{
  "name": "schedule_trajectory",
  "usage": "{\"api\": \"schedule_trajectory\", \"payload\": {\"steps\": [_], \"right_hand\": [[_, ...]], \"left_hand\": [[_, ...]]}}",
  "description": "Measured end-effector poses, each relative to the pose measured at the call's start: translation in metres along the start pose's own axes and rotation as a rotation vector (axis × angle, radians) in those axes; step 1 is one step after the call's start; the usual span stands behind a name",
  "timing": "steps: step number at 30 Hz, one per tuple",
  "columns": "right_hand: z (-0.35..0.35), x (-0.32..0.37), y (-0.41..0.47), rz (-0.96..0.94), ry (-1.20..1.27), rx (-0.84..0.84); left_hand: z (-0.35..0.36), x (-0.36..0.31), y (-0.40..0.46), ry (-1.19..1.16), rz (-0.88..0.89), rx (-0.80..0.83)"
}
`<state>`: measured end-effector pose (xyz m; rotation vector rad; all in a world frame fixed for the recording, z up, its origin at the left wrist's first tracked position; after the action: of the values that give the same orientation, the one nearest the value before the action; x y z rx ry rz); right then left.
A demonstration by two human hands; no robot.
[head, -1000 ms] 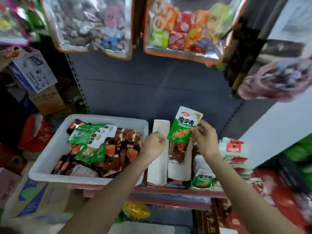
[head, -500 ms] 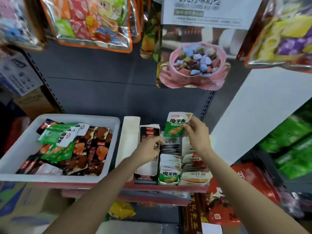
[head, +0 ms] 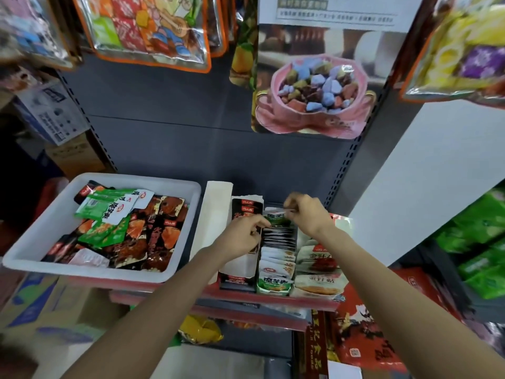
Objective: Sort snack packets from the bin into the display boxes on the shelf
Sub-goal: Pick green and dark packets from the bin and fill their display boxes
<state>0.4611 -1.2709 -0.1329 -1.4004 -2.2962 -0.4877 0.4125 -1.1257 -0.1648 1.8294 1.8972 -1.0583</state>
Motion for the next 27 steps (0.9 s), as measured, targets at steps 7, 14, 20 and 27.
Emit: {"api": "schedule_trajectory", "payload": {"steps": [7,14,20,27], "right_hand": [[0.008,-0.001,0.006,-0.044,-0.184,0.059],[0.013,0.002,0.02,-0.021,-0.291,0.236],[0.02,0.055,0.025,-0.109,-0.111,0.192],[0.106,0.171,0.06,-0.257,0.103,0.133]], "left_hand": [[-0.004,-0.001,-0.001,-0.135,-0.029,-0.064],[-0.007,0.002,-0.003,-0.17,-0.037,-0.075],[-0.044,0.039,-0.013,-0.275,-0.06,-0.243],[-0.144,0.156,-0.045,-0.169,-0.216,-0.636]]}}
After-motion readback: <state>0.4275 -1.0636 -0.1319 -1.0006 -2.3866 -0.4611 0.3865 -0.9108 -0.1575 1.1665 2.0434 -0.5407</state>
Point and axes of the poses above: each hand's wrist, its own y-axis towards the middle knuckle, its own z-axis out of the palm, x = y × z, the point moved 6 cm from there along y, towards the middle knuckle, and after that the axes turned 14 degrees about -z, right-handed, at the moved point
